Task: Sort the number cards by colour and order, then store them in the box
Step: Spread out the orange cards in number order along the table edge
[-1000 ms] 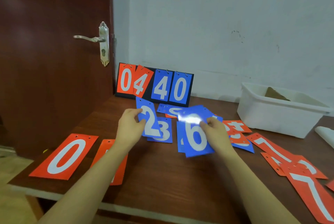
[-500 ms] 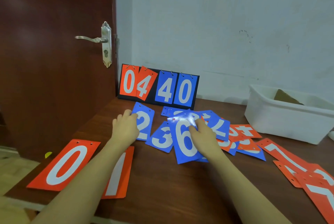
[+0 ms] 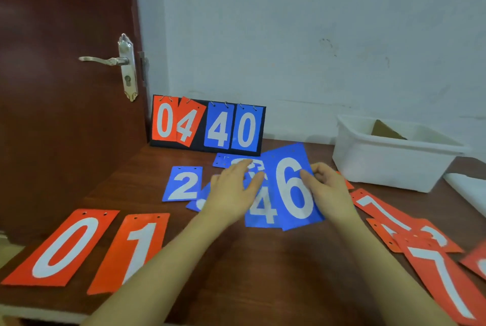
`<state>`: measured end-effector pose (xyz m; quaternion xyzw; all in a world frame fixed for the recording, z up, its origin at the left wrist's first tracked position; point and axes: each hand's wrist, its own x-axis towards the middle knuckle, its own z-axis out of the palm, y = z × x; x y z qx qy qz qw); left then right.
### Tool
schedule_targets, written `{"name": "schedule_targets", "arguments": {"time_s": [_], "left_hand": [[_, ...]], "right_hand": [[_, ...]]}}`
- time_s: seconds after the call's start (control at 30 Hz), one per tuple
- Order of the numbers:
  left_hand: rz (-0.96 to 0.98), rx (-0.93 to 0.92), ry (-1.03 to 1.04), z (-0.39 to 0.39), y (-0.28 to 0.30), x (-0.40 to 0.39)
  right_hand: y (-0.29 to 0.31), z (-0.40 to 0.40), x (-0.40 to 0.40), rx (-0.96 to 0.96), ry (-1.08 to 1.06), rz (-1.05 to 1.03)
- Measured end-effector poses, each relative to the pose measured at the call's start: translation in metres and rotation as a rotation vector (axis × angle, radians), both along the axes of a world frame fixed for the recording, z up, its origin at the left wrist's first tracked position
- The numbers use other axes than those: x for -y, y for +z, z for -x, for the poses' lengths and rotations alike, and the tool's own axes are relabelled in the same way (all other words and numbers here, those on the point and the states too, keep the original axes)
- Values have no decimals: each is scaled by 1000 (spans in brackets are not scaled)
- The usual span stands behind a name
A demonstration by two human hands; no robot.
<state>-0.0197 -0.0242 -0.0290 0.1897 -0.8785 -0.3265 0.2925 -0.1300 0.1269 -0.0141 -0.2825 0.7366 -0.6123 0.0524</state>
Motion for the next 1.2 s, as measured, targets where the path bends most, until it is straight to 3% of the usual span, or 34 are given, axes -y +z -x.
{"name": "schedule_targets", "arguments": {"time_s": [0.1,0.27,0.33,0.47,0.53,0.7,0.93,1.1,1.2], "left_hand": [[-207,-105,-121,32,0,-56],[-316,-237,-93,83,-8,-112],[-313,-250,-66,99,-15,-120],[-281,-193,33,120,-29,-117],[-256,-150,74,127,-35,-113],[-140,-51,80,148,-37,-109],[-61,74,-87,161,-40,-129],[403,372,35,160,-44,-128],[573,377,-160,161,-51,-137]], "right_hand": [[0,17,-36,-20,-73,44],[-13,59,-91,-60,-93,-55],[-20,82,-111,-160,-75,-260],[-43,121,-137,-403,-11,-937],[-51,129,-146,-435,50,-1067],[-62,135,-171,-430,67,-1109],[-64,131,-182,-416,5,-1059],[-49,149,-175,-416,-232,-959],[-41,164,-172,-318,-337,-986]]}}
